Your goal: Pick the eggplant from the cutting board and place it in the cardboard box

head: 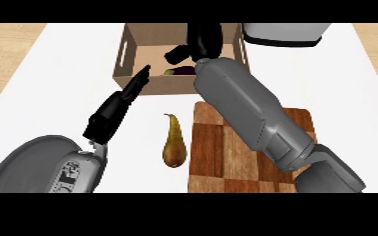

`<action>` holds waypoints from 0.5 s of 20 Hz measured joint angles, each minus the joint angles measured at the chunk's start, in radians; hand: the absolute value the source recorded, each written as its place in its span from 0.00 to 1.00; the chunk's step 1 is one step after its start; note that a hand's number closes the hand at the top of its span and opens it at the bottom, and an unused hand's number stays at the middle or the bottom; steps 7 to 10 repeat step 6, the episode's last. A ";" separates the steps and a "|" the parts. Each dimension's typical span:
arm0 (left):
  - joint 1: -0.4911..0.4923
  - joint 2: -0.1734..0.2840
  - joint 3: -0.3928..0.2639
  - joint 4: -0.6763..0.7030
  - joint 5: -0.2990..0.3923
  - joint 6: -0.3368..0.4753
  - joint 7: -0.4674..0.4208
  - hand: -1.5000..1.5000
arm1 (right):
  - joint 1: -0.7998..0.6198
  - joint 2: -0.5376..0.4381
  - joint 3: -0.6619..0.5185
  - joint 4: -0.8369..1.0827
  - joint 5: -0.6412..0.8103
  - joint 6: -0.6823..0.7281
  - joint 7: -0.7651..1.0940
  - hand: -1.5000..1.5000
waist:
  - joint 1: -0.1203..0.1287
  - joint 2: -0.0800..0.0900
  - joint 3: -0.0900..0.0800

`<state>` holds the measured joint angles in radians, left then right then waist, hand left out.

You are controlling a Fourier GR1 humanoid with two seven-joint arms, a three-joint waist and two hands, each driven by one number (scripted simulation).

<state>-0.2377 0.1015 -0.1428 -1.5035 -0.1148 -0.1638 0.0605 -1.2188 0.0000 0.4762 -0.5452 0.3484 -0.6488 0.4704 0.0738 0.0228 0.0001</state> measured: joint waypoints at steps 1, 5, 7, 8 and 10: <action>-0.001 -0.004 -0.002 -0.004 0.001 0.001 0.004 0.50 | 0.013 0.000 -0.020 -0.008 -0.017 -0.038 -0.035 0.00 | -0.001 0.000 0.000; -0.005 0.001 0.009 -0.020 0.008 -0.001 0.030 0.50 | 0.057 0.000 -0.113 -0.081 -0.113 -0.148 -0.161 0.00 | -0.014 -0.004 0.002; -0.001 0.000 0.010 -0.019 0.004 0.004 0.025 0.50 | 0.074 0.000 -0.141 -0.104 -0.139 -0.161 -0.200 0.00 | -0.020 -0.005 0.002; -0.001 0.000 0.010 -0.019 0.004 0.004 0.025 0.50 | 0.074 0.000 -0.141 -0.104 -0.139 -0.161 -0.200 0.00 | -0.020 -0.005 0.002; -0.001 0.000 0.010 -0.019 0.004 0.004 0.025 0.50 | 0.074 0.000 -0.141 -0.104 -0.139 -0.161 -0.200 0.00 | -0.020 -0.005 0.002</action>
